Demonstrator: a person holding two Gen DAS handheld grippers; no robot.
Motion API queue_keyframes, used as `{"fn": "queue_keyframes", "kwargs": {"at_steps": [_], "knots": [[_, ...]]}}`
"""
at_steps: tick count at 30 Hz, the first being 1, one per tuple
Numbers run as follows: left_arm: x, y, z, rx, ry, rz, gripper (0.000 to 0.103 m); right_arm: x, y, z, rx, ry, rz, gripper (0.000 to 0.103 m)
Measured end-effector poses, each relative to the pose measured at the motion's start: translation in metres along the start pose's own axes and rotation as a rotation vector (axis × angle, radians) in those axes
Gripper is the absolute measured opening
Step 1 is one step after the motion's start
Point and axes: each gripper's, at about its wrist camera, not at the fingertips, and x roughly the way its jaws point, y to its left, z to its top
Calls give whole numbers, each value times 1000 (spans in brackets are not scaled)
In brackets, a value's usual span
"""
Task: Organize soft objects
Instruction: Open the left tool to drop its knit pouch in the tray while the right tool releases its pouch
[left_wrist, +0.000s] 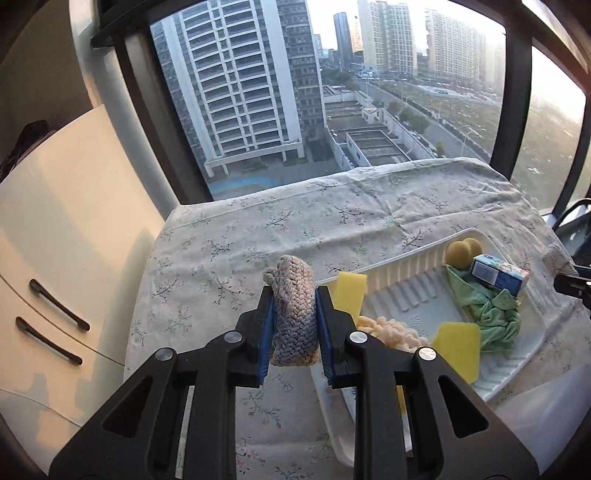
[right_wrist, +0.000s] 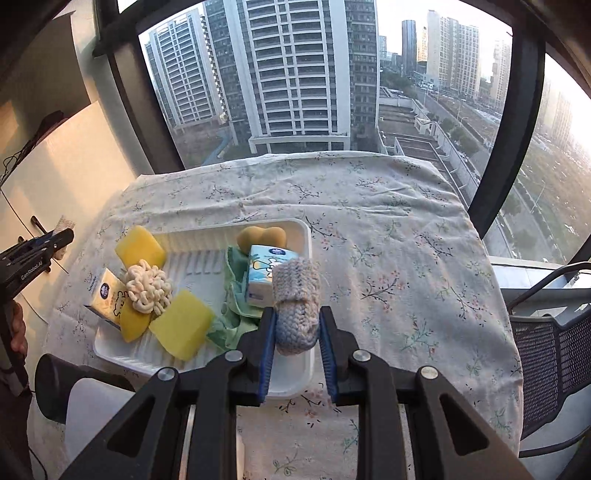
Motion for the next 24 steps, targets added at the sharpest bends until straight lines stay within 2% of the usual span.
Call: {"fn": "queue_keyframes", "kwargs": {"at_steps": [4,8,13,16,20,22,24], "knots": [[18,-44,13,148,39,-62,20,20,8,6,-27,70,19,25],[46,-73,19,236,128,-177,20,30,11,4,-29,117,123,25],[75,-108,12,406,188,-203,20,49,14,2,-25,194,255,25],[85,-123,3,485,215,-221,20,61,21,-1,-46,223,258,24],[100,-135,-2,523,297,-281,21,69,28,-3,-64,227,263,24],[108,-137,0,499,357,-282,22,73,30,-3,-59,242,255,24],[110,-135,2,473,384,-286,22,74,33,-3,-69,243,248,24]]}}
